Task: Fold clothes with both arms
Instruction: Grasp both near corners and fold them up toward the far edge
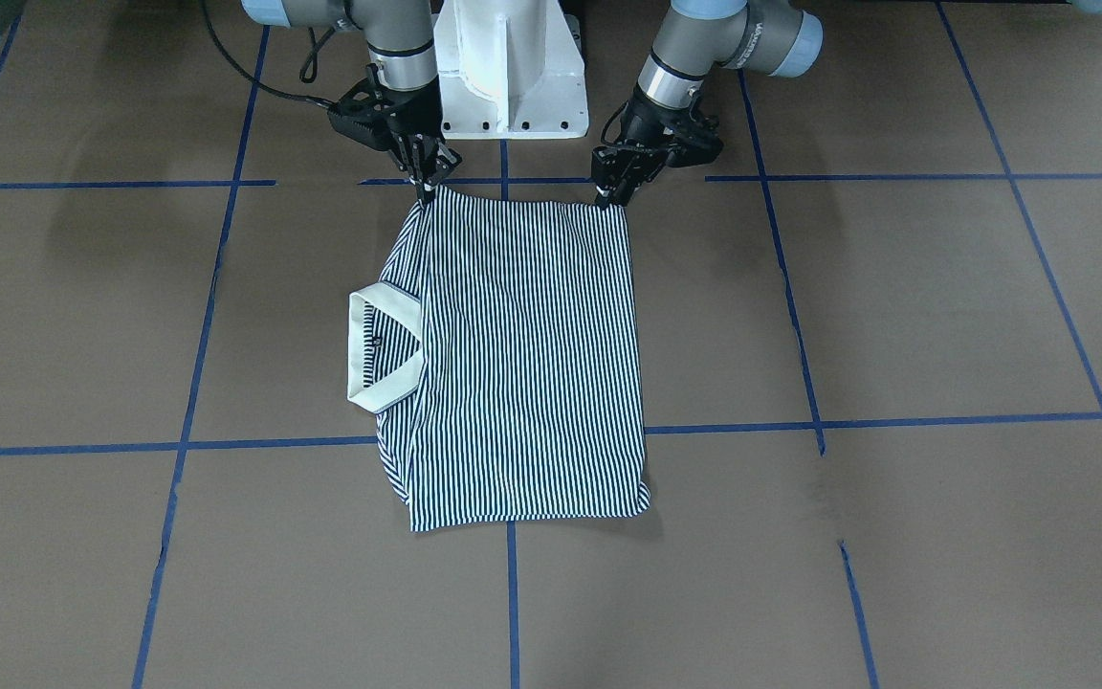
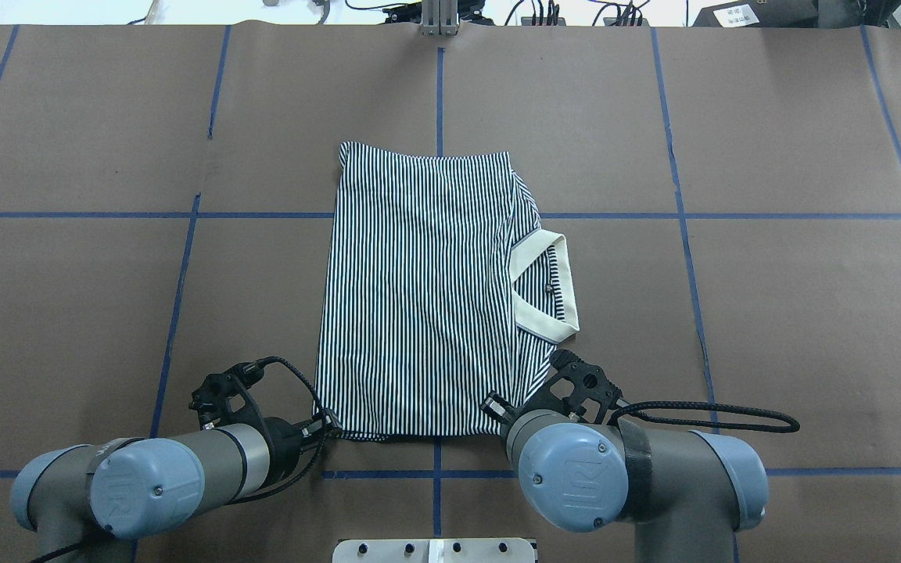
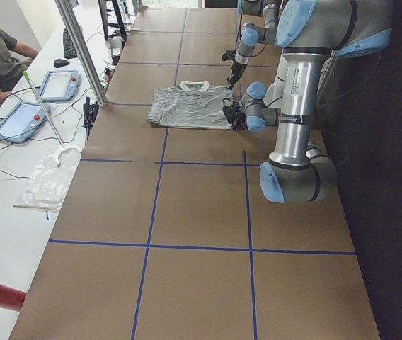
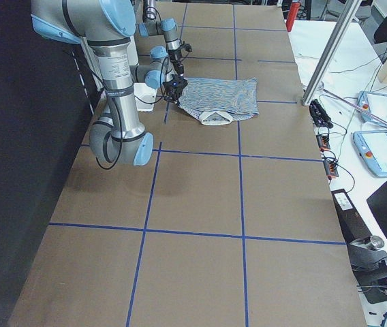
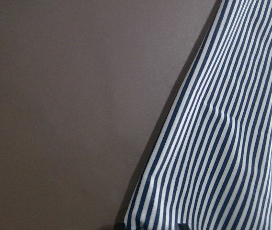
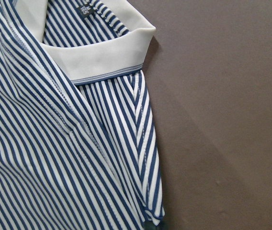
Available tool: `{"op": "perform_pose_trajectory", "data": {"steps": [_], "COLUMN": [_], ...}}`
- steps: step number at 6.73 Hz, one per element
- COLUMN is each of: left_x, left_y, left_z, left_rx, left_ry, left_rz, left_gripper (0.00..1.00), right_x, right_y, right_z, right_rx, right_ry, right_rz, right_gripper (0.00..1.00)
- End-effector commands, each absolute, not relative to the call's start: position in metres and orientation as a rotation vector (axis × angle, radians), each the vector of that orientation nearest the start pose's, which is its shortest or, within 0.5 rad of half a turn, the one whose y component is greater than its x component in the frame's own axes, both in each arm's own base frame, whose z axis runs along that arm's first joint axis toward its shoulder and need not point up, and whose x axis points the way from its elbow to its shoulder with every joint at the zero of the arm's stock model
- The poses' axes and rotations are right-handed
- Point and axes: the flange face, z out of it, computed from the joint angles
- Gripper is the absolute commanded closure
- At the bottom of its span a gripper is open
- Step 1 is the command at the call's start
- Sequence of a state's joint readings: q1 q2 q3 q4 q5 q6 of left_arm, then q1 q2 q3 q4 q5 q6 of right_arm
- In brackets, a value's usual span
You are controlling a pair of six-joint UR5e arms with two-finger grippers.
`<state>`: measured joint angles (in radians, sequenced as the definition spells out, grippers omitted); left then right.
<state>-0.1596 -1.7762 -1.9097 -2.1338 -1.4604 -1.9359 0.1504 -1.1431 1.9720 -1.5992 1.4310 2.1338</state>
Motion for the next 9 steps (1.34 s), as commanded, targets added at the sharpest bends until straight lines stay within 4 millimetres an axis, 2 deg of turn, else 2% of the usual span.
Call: {"op": "perform_pose_trajectory", "data": {"steps": [1, 2, 3, 5, 6, 7, 8, 9], "left_x": [0.525, 0.526, 0.526, 0.519, 0.5, 0.471, 0.449, 0.436], "left_y": [-0.233, -0.234, -0.234, -0.235, -0.232, -0.221, -0.214, -0.207], "left_z": [0.332, 0.334, 0.332, 0.321, 0.296, 0.26, 0.238, 0.219], "left_rx": [-0.01, -0.006, -0.007, -0.008, -0.01, -0.024, -0.038, -0.054], "left_ry": [1.121, 1.098, 1.101, 1.124, 1.131, 1.124, 1.117, 1.135], "left_rz": [-0.534, -0.536, -0.536, -0.536, -0.537, -0.536, -0.54, -0.535], "left_gripper": [0.59, 0.72, 1.0, 1.0, 1.0, 1.0, 1.0, 1.0], "right_x": [-0.553, -0.553, -0.553, -0.553, -0.548, -0.532, -0.495, -0.454], "right_y": [-0.233, -0.233, -0.232, -0.233, -0.233, -0.227, -0.21, -0.201], "right_z": [0.257, 0.257, 0.256, 0.257, 0.253, 0.251, 0.233, 0.205], "right_rx": [-0.034, -0.034, -0.035, -0.034, -0.037, -0.046, -0.06, -0.06], "right_ry": [-0.829, -0.829, -0.831, -0.829, -0.84, -0.857, -0.87, -0.855], "right_rz": [0.729, 0.73, 0.728, 0.729, 0.733, 0.733, 0.713, 0.71], "right_gripper": [1.0, 1.0, 1.0, 1.0, 1.0, 1.0, 1.0, 1.0]}}
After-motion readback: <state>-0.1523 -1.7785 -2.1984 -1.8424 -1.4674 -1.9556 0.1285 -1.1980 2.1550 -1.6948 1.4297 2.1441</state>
